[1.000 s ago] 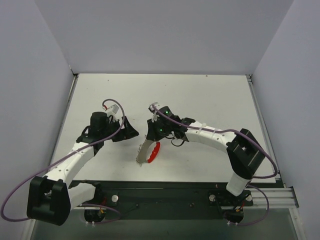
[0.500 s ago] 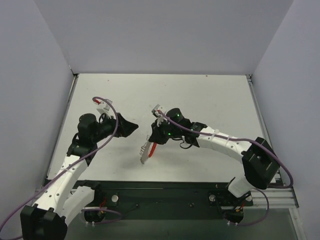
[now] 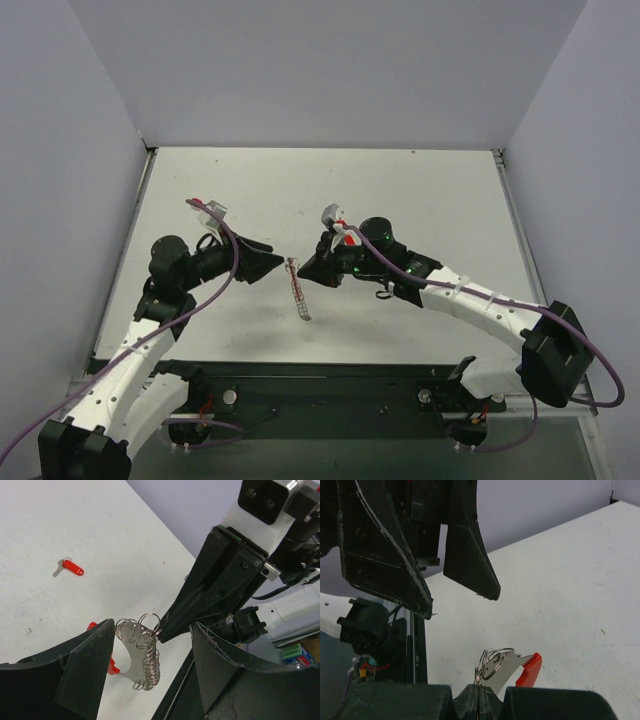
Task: Put the keys on the keyring
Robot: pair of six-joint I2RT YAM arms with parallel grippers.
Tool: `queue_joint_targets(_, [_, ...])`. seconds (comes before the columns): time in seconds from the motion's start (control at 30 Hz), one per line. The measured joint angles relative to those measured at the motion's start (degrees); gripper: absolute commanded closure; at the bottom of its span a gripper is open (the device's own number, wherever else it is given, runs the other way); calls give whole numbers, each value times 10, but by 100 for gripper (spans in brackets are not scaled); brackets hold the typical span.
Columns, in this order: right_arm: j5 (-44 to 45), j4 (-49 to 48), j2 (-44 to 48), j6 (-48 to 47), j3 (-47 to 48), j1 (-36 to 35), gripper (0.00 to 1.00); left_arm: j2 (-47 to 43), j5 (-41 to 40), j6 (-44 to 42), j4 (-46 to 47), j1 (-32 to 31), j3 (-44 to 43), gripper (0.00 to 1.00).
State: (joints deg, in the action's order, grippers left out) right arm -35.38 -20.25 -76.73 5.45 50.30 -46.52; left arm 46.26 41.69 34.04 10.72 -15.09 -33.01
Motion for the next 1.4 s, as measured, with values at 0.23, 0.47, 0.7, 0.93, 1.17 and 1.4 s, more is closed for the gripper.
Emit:
queue_joint_targets(0.23, [-15, -65, 32, 57, -26, 21, 100, -12, 33, 14, 27, -9, -1, 27])
queue_joint_targets(0.47, [-48, -128, 36, 122, -39, 49, 100, -23, 65, 34, 59, -12, -5, 25])
queue_joint_targets(0.7, [-76, -200, 36, 201, -58, 76, 100, 7, 94, 78, 127, -31, -5, 25])
queue_joint_targets(0.93, [-87, -225, 39, 232, -58, 75, 100, 34, 98, 93, 160, -45, -5, 25])
queue_joint_targets(1.17, [-91, -233, 48, 248, -58, 75, 100, 51, 97, 99, 182, -58, -5, 27])
queue_joint_targets(1.4, [-91, -238, 50, 258, -58, 75, 100, 60, 89, 101, 195, -69, -5, 30])
